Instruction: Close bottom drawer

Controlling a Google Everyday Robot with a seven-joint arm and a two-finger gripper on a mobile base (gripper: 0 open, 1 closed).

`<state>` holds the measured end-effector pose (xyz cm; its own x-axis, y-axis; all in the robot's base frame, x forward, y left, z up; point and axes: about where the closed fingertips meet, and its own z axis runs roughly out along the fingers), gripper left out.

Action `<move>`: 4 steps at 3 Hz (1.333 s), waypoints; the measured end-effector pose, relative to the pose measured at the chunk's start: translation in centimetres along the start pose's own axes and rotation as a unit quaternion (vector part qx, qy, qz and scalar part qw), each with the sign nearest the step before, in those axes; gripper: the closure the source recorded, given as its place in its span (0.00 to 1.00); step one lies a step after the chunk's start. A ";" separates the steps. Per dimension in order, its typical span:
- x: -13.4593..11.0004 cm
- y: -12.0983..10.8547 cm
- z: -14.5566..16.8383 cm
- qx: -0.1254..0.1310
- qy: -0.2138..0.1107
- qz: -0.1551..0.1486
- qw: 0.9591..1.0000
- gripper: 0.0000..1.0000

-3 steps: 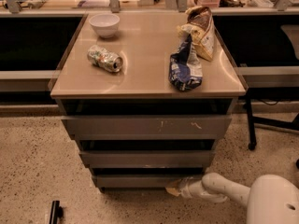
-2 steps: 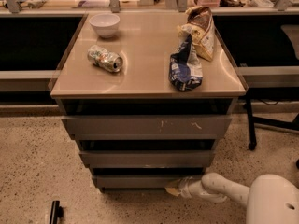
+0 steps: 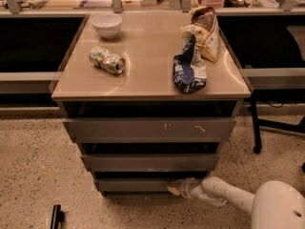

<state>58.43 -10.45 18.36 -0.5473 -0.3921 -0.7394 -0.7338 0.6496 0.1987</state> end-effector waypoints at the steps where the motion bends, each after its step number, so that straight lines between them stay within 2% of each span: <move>1: 0.3 0.2 -0.2 0.000 0.000 0.000 1.000 1.00; 2: 0.4 0.2 -0.4 -0.004 0.001 0.002 1.000 1.00; 3: 2.2 -0.1 -4.2 -0.012 0.005 0.051 0.999 1.00; 4: 2.1 0.2 -4.0 -0.016 0.005 0.050 0.999 0.81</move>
Offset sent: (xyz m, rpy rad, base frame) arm 0.0130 -0.0264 0.0055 0.0534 0.0791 0.0471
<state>55.52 -13.72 19.40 -0.6227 -0.3327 -0.7082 -0.6873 0.6651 0.2919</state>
